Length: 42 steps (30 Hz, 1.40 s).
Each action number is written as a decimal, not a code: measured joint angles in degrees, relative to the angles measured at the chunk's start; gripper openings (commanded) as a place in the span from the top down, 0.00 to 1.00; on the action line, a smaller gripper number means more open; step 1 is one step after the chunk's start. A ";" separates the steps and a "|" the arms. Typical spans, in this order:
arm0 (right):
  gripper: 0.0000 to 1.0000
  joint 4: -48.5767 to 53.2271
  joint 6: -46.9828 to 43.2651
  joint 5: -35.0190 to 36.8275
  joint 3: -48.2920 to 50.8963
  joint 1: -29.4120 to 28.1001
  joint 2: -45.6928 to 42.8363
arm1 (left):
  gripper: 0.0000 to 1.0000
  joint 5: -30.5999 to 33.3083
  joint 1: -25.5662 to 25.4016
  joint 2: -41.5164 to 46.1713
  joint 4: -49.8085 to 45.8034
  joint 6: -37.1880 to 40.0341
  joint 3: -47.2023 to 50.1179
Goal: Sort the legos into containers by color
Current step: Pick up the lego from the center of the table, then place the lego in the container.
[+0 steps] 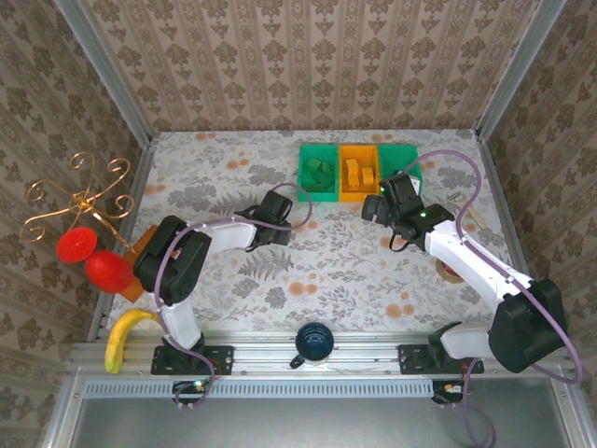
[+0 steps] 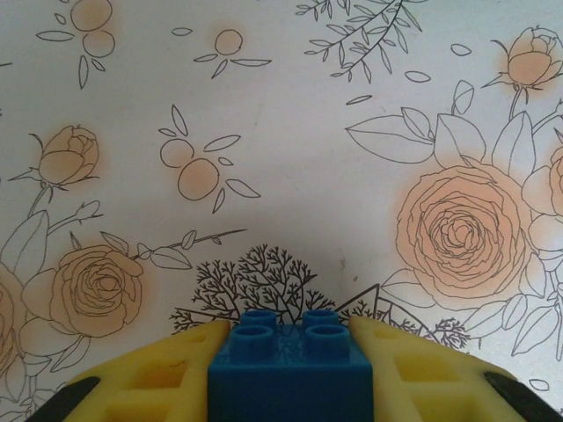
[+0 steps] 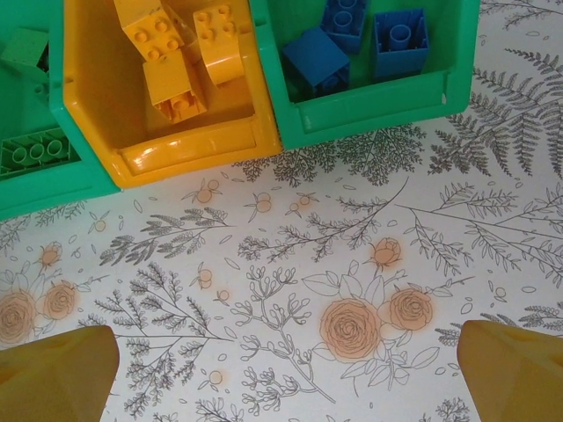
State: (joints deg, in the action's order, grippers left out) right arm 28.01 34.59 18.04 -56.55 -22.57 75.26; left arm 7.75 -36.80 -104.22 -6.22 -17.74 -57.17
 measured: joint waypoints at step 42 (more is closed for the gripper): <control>0.00 14.51 7.48 7.08 11.72 14.71 -23.61 | 0.79 -16.61 -12.44 -33.29 -1.53 16.02 -67.32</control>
State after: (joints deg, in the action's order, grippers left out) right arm 42.52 42.06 25.12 -44.84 -7.86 51.66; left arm -8.86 -49.23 -137.51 -7.75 -1.72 -124.49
